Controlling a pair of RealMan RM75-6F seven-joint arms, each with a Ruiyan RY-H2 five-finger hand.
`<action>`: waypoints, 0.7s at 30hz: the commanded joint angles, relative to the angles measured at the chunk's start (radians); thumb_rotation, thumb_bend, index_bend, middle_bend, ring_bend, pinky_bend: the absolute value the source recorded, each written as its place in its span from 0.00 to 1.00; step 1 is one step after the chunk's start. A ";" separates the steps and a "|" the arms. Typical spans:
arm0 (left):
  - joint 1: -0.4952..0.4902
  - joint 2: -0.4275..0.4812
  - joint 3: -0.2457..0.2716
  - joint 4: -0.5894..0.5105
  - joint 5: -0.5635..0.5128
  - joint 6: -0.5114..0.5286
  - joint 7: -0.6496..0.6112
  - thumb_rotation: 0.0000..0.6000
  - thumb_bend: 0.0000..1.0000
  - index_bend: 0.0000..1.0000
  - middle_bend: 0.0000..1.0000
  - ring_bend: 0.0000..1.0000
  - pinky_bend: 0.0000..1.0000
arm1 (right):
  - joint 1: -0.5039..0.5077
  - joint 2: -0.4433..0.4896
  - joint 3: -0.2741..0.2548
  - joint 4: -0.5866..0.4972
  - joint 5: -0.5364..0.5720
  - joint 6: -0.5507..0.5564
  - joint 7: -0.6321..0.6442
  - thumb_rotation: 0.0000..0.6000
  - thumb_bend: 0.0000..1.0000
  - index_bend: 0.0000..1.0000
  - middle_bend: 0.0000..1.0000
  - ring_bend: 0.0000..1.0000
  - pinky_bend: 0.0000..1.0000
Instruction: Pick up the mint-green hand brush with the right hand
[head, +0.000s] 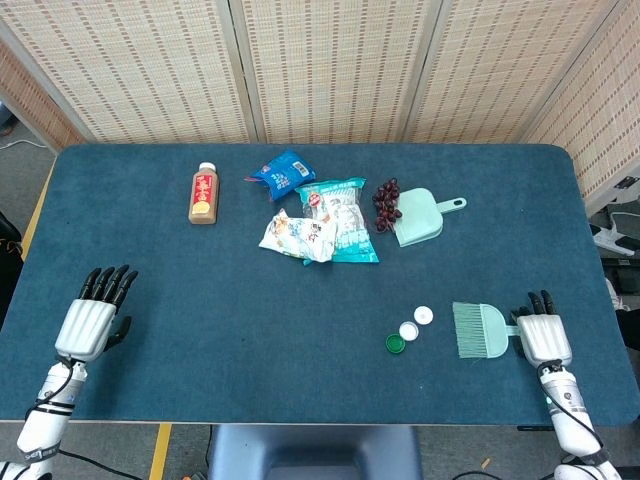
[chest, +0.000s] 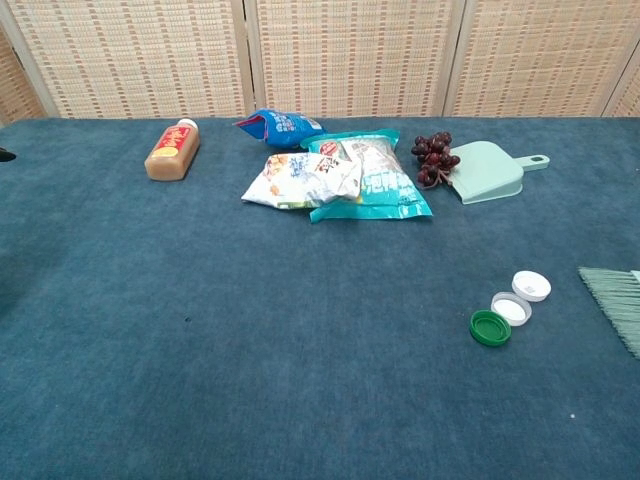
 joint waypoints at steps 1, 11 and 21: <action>0.000 0.000 0.000 0.000 -0.001 0.000 0.001 1.00 0.45 0.00 0.00 0.00 0.05 | 0.002 -0.003 0.001 0.002 0.003 -0.003 -0.002 1.00 0.33 0.47 0.39 0.08 0.00; 0.002 0.001 0.000 -0.003 -0.004 -0.002 0.005 1.00 0.45 0.00 0.00 0.00 0.05 | 0.004 -0.016 0.000 0.015 0.001 0.000 0.006 1.00 0.34 0.51 0.42 0.13 0.02; 0.000 0.003 -0.002 -0.010 -0.005 -0.002 0.009 1.00 0.45 0.00 0.00 0.00 0.05 | 0.001 -0.049 0.003 0.055 -0.023 0.051 0.029 1.00 0.40 0.78 0.63 0.29 0.08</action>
